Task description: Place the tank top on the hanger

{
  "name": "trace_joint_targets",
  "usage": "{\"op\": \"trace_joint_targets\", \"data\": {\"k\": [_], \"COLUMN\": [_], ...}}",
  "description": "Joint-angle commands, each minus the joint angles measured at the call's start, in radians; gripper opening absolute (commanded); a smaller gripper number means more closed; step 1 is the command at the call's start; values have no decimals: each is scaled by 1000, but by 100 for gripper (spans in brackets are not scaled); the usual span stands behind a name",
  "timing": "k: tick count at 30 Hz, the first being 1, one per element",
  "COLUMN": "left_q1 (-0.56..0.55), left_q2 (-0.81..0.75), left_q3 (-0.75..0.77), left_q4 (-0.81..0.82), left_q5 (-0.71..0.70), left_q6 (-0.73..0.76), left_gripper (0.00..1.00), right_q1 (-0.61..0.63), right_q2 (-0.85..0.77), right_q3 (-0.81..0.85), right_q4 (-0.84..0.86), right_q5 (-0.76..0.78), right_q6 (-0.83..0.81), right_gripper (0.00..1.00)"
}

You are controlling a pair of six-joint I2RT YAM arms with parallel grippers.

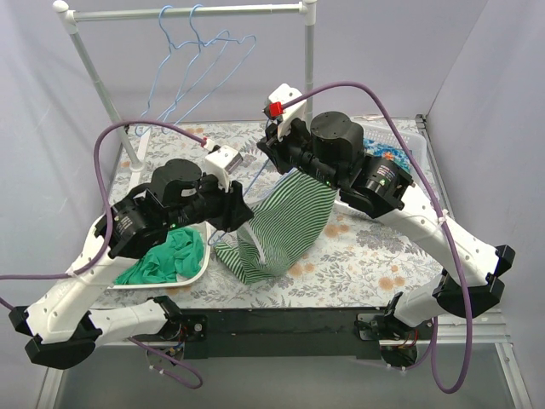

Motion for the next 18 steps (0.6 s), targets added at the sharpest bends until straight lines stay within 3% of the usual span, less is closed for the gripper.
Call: {"op": "trace_joint_targets", "data": {"k": [1,4,8,12,16,18], "left_q1": [5,5,5,5,5,5], "left_q2": [-19,-18,-60,-121,-143,-152], "left_q3": [-23,-44,-96,-156,-185,-191], "left_q4": [6,15,77,197,248,262], "left_q5": [-40,-72,-132,-131,-140,-146], "left_q6": [-3,-10,-21,-20,-13,-16], "left_gripper": [26,0,0,0,0,0], "right_q1": [6,6,6,6,6,6], "right_q2": [-9,-7,-6,-18,-41,-60], "right_q3": [10,4,-2,-18,-50,-77], "right_q4": [60,60,64,77,92,100], "right_q5": [16,12,-3,-11,-23,-39], "right_q6": [-7,-7,-1,5,13,14], "right_gripper": [1,1,2,13,31,45]}}
